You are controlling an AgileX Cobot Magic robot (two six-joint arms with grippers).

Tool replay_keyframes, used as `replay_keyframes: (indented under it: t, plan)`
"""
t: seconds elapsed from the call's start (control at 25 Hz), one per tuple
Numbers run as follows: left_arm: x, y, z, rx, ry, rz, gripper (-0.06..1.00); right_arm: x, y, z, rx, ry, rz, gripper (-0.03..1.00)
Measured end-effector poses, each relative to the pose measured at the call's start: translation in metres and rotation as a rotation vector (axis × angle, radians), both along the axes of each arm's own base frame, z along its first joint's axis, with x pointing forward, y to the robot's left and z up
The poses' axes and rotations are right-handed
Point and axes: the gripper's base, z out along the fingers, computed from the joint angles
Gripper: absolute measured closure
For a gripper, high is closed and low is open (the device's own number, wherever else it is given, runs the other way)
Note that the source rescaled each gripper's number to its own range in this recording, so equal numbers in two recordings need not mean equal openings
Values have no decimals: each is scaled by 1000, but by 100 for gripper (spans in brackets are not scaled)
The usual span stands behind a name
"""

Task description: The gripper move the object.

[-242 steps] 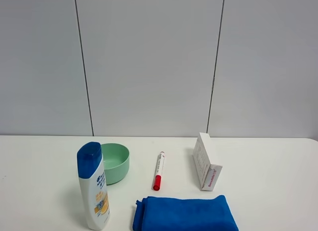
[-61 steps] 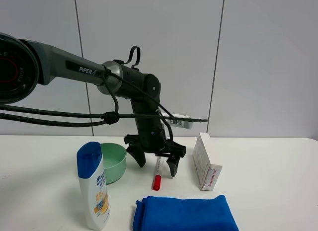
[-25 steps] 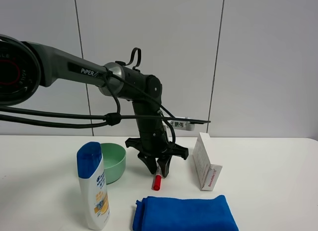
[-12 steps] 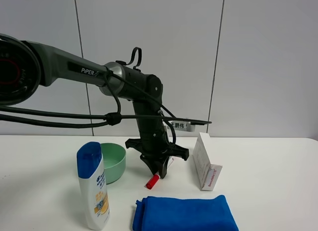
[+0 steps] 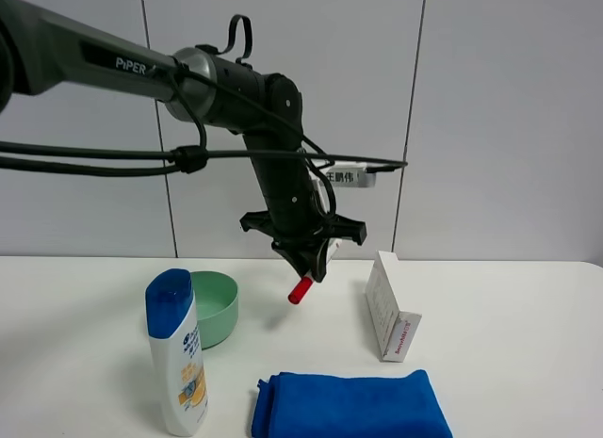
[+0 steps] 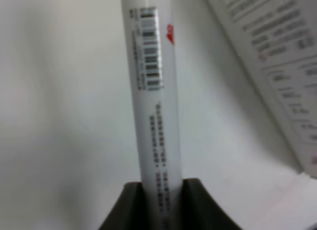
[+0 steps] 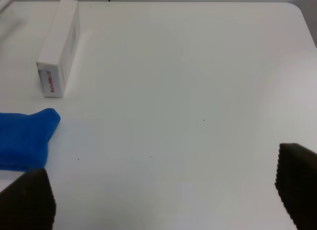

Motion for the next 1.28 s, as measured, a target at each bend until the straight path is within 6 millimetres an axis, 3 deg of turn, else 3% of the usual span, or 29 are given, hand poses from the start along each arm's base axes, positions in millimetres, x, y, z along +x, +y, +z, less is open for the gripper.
replay_keyframes:
  t: [0.24,0.48,0.92,1.28]
  plan:
    - [-9,6,54,-53,-78,-2,94,0,0,0,0,0,0,-3]
    - [-29,20,92,-2,-40,-27,94,0,0,0,0,0,0,-3]
    - [-32,49,119,132,-88,-3,94,0,0,0,0,0,0,-3]
    - [-7,109,135,119,-108,145,94,0,0,0,0,0,0,-3]
